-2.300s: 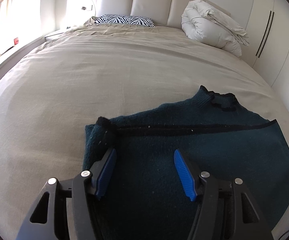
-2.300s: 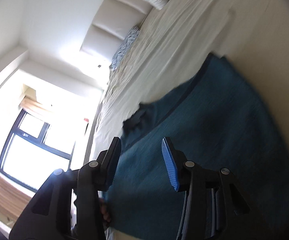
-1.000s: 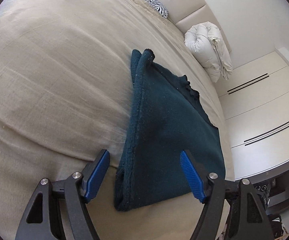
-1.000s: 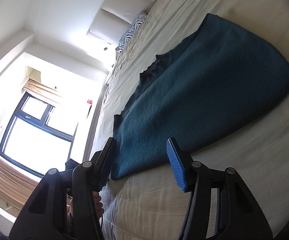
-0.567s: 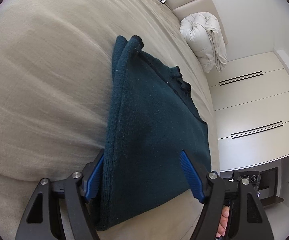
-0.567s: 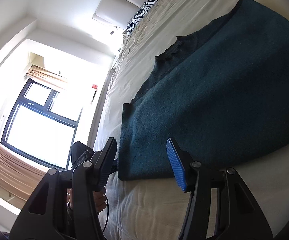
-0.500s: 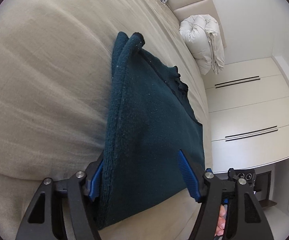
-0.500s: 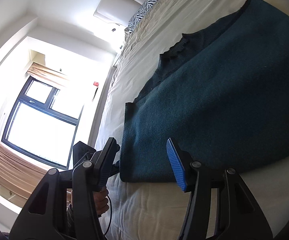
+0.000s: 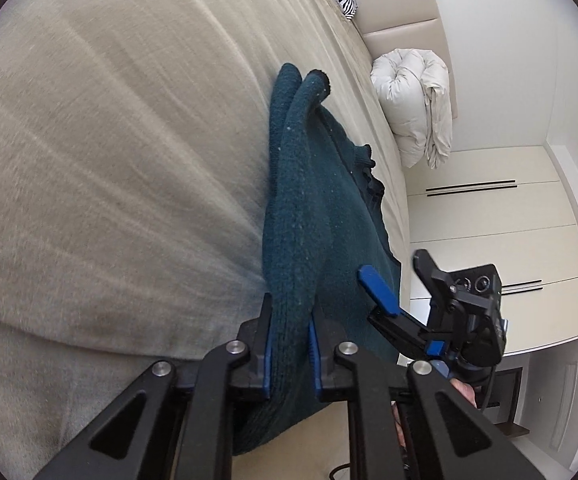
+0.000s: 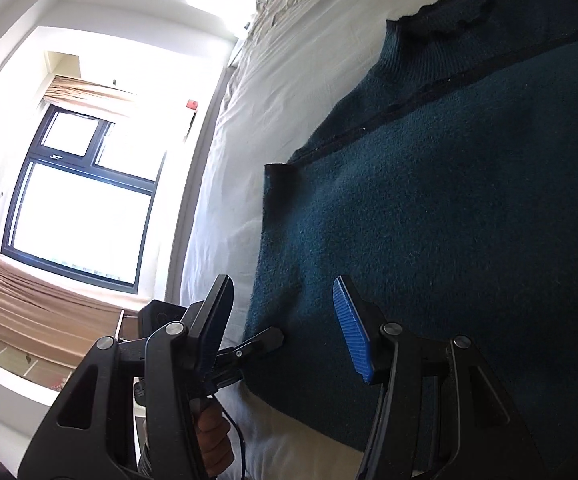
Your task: Fold small clothes
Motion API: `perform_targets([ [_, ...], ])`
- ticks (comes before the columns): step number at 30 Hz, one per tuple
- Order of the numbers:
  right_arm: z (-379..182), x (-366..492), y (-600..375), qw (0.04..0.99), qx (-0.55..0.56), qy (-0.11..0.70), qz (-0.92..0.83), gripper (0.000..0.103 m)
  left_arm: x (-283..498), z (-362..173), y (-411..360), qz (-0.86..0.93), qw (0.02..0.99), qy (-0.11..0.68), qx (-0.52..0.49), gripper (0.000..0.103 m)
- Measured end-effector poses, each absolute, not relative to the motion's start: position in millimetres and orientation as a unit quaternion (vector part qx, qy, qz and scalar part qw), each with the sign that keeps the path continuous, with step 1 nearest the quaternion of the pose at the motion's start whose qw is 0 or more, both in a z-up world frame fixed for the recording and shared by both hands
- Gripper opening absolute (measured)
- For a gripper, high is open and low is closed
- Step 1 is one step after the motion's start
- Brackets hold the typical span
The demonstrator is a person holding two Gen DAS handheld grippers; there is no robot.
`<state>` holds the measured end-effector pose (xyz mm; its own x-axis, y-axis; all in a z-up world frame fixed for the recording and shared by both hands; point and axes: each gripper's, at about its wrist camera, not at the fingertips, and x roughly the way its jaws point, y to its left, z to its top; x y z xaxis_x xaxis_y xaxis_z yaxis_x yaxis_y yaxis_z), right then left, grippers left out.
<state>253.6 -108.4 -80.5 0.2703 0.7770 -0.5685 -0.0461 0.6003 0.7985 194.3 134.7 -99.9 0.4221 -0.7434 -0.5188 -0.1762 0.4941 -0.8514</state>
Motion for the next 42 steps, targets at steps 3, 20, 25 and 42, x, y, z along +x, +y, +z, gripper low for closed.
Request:
perform_targets([
  [3,-100,263,-106,0.711,0.351,0.54,0.282,0.05,193,-100,137,-0.202,0.706,0.497,-0.462,0.014],
  [20,-76,248,-201,0.681,0.475,0.461,0.313,0.065,213,-8,68,-0.232,0.76,0.468,-0.387,0.013],
  [25,-70,246,-267,0.675,0.518,0.425,0.309,0.07,236,18,-21,-0.277,0.772,0.473,-0.321,0.013],
  [42,-90,263,-336,0.683,0.507,0.453,0.267,0.075,222,-24,-130,-0.347,0.771,0.49,-0.211,0.053],
])
